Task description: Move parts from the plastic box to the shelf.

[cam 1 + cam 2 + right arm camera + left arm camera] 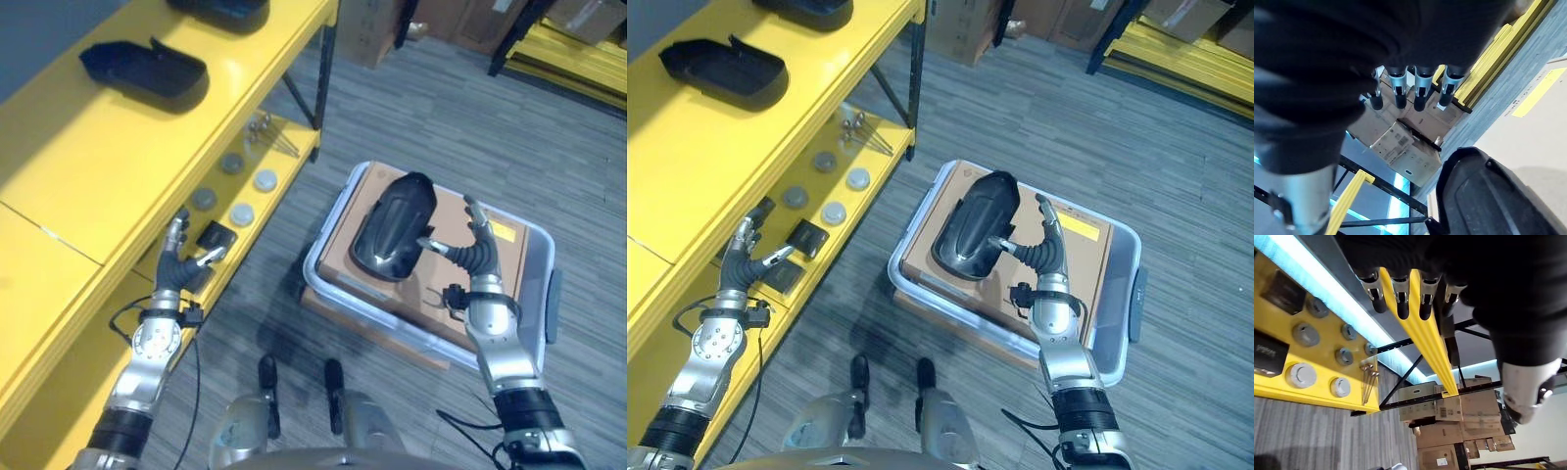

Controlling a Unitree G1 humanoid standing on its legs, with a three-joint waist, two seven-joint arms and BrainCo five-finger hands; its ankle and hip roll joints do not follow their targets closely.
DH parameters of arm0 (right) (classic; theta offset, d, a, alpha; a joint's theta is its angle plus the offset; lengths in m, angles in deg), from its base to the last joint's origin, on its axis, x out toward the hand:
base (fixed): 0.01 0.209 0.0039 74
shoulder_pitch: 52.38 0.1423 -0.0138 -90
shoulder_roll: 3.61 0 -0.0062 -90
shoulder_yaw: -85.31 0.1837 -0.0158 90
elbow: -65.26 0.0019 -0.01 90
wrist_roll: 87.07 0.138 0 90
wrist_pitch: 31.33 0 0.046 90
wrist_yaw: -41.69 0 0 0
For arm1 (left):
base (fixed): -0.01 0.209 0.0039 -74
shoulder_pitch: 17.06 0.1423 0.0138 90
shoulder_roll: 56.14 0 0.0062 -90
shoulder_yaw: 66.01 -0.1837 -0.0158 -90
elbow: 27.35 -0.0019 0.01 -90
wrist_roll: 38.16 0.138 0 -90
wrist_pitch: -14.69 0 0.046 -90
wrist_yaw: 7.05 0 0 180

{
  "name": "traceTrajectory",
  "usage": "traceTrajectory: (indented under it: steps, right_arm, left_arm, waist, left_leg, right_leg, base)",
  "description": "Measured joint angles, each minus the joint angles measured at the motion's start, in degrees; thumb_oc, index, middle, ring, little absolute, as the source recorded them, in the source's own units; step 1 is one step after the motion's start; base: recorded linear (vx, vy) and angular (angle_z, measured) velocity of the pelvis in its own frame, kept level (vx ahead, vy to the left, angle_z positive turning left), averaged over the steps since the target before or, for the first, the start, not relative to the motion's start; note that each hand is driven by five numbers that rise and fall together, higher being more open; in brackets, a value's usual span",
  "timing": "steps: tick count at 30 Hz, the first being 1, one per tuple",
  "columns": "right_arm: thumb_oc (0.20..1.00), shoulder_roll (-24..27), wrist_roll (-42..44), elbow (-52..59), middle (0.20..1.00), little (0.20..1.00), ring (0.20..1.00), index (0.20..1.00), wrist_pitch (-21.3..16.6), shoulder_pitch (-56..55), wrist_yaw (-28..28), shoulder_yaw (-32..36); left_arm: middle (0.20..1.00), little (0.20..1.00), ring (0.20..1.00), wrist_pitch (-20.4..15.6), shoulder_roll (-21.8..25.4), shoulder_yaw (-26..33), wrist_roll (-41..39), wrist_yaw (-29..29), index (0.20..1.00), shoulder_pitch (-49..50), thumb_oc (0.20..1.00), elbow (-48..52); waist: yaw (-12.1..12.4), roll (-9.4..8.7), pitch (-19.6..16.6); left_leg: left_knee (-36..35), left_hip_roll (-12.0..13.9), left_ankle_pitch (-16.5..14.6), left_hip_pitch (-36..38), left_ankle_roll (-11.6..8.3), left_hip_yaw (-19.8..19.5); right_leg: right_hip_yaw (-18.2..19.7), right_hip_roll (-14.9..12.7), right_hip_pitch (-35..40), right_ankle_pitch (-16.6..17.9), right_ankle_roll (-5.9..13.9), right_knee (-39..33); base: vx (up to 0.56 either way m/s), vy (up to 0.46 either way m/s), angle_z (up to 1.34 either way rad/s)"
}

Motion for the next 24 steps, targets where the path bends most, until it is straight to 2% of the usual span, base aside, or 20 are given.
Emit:
traceTrajectory:
  steps: [2,3,5,7,9,14,18,21,22,24]
  right_arm:
    - [1.000,-0.2,-0.7,0.0,1.000,1.000,1.000,1.000,0.9,-0.2,-1.0,0.0]
    - [1.000,-0.1,-2.1,0.0,1.000,1.000,1.000,1.000,1.5,0.6,-1.8,0.2]
    - [1.000,0.2,-4.7,-0.1,1.000,1.000,1.000,1.000,1.7,2.3,-4.2,1.6]
    - [1.000,0.8,-5.8,-0.1,1.000,1.000,1.000,1.000,2.5,2.8,-5.6,1.6]
    - [1.000,1.5,-7.9,-0.2,1.000,1.000,1.000,1.000,2.8,3.1,-7.7,1.6]
    - [1.000,2.4,-11.0,-2.0,1.000,1.000,1.000,1.000,4.7,6.3,-11.8,1.8]
    - [1.000,2.7,-11.7,-5.7,1.000,1.000,1.000,1.000,5.1,9.6,-12.6,1.7]
    - [1.000,3.3,-11.7,-14.2,1.000,1.000,1.000,1.000,5.9,14.1,-13.8,-1.0]
    - [1.000,3.3,-11.5,-14.5,1.000,1.000,1.000,1.000,6.4,14.0,-13.8,-2.4]
    - [1.000,3.3,-11.2,-14.8,1.000,1.000,1.000,1.000,6.5,13.9,-13.4,-4.7]
  left_arm:
    - [1.000,1.000,1.000,0.1,0.8,0.1,-0.8,0.0,1.000,0.3,1.000,0.1]
    - [1.000,1.000,1.000,0.1,1.5,0.0,-1.7,0.1,1.000,0.4,1.000,0.2]
    - [1.000,1.000,1.000,0.1,1.5,0.1,-2.5,0.3,1.000,0.6,1.000,0.9]
    - [1.000,1.000,1.000,-0.3,1.3,0.0,-2.5,0.3,1.000,1.3,1.000,3.0]
    - [1.000,1.000,1.000,-0.4,0.5,-0.6,-2.7,0.2,1.000,1.3,1.000,3.2]
    - [1.000,1.000,1.000,-0.4,0.3,-4.7,-3.0,0.0,1.000,0.1,1.000,2.5]
    - [1.000,1.000,1.000,-0.6,0.5,-4.8,-3.0,-0.1,1.000,-2.4,1.000,2.5]
    - [1.000,1.000,1.000,-0.8,0.6,-5.1,-3.0,-0.2,1.000,-3.0,1.000,2.5]
    - [1.000,1.000,1.000,-1.0,0.6,-5.1,-3.0,-0.3,1.000,-2.6,1.000,2.5]
    - [1.000,1.000,1.000,-1.0,0.5,-5.1,-3.0,-0.3,1.000,-2.3,1.000,2.5]
  waist:
    - [0.5,-1.86,0.0]
    - [0.9,-2.51,0.0]
    - [0.6,-0.22,0.4]
    - [1.0,0.50,0.3]
    - [1.4,0.65,0.4]
    - [0.9,1.69,0.9]
    - [1.1,2.65,1.1]
    - [1.3,3.29,1.0]
    - [1.7,3.98,1.0]
    - [1.7,4.27,1.1]
  left_leg:
    - [-0.7,-1.2,0.0,-0.5,-0.07,0.0]
    - [-1.1,-1.9,0.0,-0.6,-0.08,0.5]
    - [-3.0,-0.6,0.5,-0.4,-1.12,1.2]
    - [-3.7,0.5,1.8,-0.7,-2.48,1.7]
    - [-3.7,1.3,2.2,-1.6,-2.47,2.4]
    - [-3.8,1.6,2.2,-2.1,-2.57,2.5]
    - [-4.7,1.5,2.3,-2.1,-2.73,2.5]
    - [-5.2,1.1,2.3,-2.6,-2.87,2.7]
    - [-5.6,1.0,2.6,-3.1,-2.97,2.9]
    - [-5.6,1.1,2.7,-3.5,-2.96,3.1]
  right_leg:
    - [0.2,-2.9,0.5,2.8,-0.08,-7.4]
    - [-1.4,-4.5,0.6,5.3,-1.21,-10.0]
    - [-3.0,-3.6,2.7,8.0,-2.50,-14.9]
    - [-3.2,-2.3,3.5,9.4,-3.69,-18.2]
    - [-3.3,-1.5,3.6,11.0,-4.29,-20.6]
    - [-3.6,-1.3,3.6,11.2,-4.50,-21.8]
    - [-4.0,-1.4,3.4,11.1,-4.37,-22.1]
    - [-3.4,-1.7,2.5,10.8,-3.92,-22.2]
    - [-3.3,-1.7,1.7,10.9,-3.94,-22.1]
    - [-3.2,-1.7,1.2,11.6,-4.47,-22.2]
  base:
    - [0.09,0.021,0.32]
    - [0.05,-0.045,0.06]
    - [0.05,-0.089,0.11]
    - [0.03,-0.081,-0.02]
    - [0.02,-0.056,-0.11]
    - [0.00,-0.006,-0.01]
    - [0.00,0.014,0.03]
    - [0.00,0.012,-0.05]
    - [0.01,0.021,-0.08]
    - [0.00,0.015,-0.05]
